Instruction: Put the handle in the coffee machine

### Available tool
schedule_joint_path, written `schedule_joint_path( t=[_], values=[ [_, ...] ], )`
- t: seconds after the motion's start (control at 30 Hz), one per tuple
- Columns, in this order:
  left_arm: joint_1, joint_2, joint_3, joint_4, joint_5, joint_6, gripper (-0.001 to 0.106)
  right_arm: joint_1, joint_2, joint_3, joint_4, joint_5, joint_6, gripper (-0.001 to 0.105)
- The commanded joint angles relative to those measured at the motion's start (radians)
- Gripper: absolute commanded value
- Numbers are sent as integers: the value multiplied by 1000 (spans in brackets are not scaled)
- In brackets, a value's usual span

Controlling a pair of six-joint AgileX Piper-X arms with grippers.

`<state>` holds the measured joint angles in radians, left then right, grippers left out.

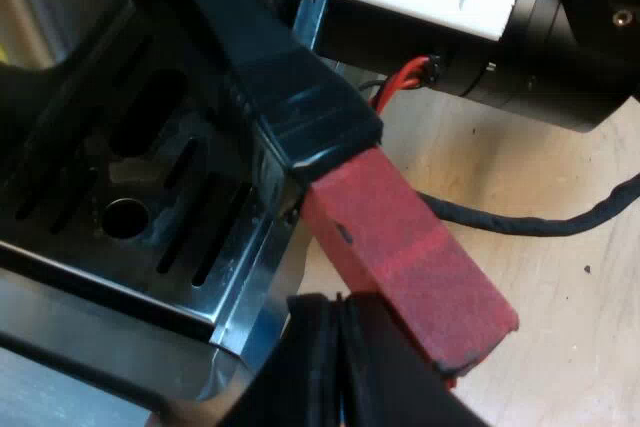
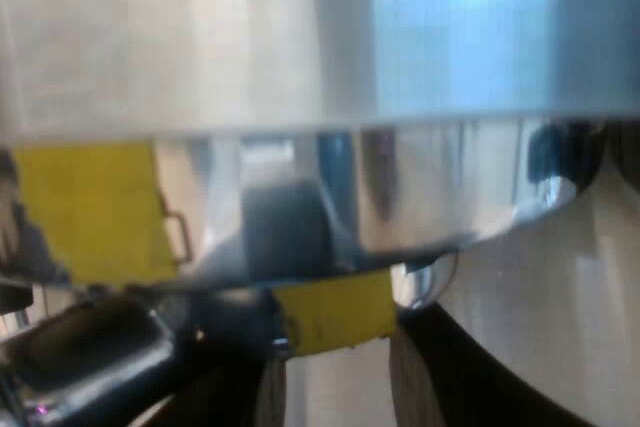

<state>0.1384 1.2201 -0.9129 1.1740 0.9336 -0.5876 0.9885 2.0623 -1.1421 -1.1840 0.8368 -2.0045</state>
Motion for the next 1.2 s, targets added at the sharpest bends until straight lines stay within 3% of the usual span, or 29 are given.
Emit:
schedule_joint_path(
  t=[0.03, 0.93, 1.2],
  values=[
    [-30, -8, 5, 66, 41, 10, 1, -6, -39, -23, -60, -4, -12, 29],
    [-30, -8, 5, 59, 31, 10, 1, -4, -39, -20, 105, -13, -10, 29],
    [-30, -8, 5, 59, 31, 10, 1, 20, -39, -20, 215, -31, 66, 29]
  ],
)
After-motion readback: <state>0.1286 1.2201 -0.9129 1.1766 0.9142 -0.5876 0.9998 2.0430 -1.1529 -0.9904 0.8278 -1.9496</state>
